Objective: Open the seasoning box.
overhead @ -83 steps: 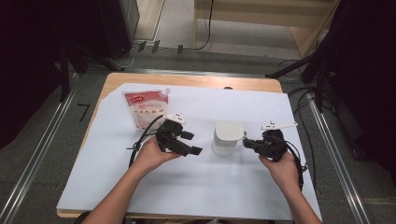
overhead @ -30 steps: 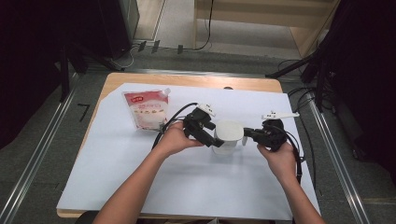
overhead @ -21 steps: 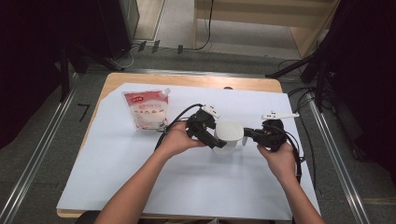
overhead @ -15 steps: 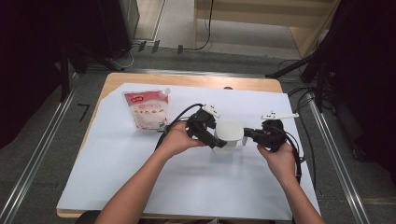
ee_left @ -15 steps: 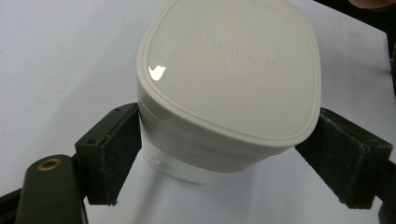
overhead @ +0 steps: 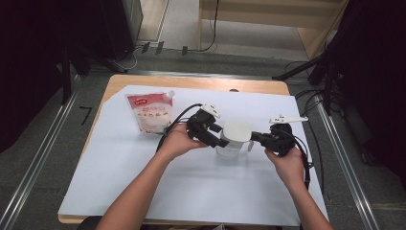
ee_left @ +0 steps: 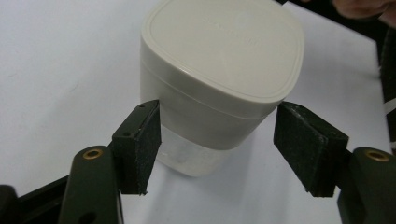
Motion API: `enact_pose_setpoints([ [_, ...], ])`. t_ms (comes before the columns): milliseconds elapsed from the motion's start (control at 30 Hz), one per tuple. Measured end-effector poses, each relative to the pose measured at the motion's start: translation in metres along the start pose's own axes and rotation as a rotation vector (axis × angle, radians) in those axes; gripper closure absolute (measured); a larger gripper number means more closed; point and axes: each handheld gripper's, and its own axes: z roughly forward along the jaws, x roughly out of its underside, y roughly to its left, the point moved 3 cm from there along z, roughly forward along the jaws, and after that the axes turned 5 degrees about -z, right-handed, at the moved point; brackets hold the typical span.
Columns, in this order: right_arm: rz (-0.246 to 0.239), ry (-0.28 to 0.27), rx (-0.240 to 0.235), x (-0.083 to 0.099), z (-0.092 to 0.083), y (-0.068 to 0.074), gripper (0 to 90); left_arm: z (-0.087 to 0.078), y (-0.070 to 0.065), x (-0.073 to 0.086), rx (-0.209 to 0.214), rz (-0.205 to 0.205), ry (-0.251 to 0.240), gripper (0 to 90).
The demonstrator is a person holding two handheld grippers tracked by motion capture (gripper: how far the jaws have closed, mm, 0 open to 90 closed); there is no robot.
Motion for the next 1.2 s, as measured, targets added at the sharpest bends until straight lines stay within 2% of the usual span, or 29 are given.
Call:
enact_pose_setpoints([
  [200,-0.01,0.001,0.01,-0.001,0.0,0.0,90.0,0.008,0.006,-0.001,0.02,0.008,-0.026,24.6],
  [333,-0.027,-0.002,0.008,-0.002,0.001,0.001,90.0,0.013,0.006,0.0,0.017,0.04,-0.038,18.3],
  [433,-0.033,-0.003,0.005,-0.002,0.001,0.002,90.0,0.015,0.007,0.0,0.03,0.031,-0.027,15.3],
  [467,-0.04,-0.004,0.001,-0.003,0.002,0.004,90.0,0.018,0.008,-0.002,0.05,0.002,0.011,14.0],
  [533,-0.049,-0.003,0.006,-0.003,0.002,0.005,90.0,0.019,0.008,-0.005,0.046,0.01,0.038,13.1],
  [600,-0.05,-0.001,0.007,-0.003,0.002,0.006,90.0,0.019,0.005,-0.009,0.025,0.036,0.07,12.9],
  [733,-0.053,-0.002,0.005,-0.002,0.002,0.005,90.0,0.019,0.002,-0.012,0.006,0.047,0.107,13.3],
  [1033,-0.058,0.001,0.015,-0.001,0.001,0.006,90.0,0.013,-0.003,-0.017,-0.008,0.067,0.121,14.7],
  [1133,-0.056,0.0,0.015,-0.001,0.0,0.006,90.0,0.011,-0.003,-0.019,0.0,0.063,0.097,14.9],
  [1200,-0.053,-0.002,0.017,-0.001,0.001,0.005,90.0,0.011,-0.005,-0.019,-0.008,0.053,0.099,14.9],
])
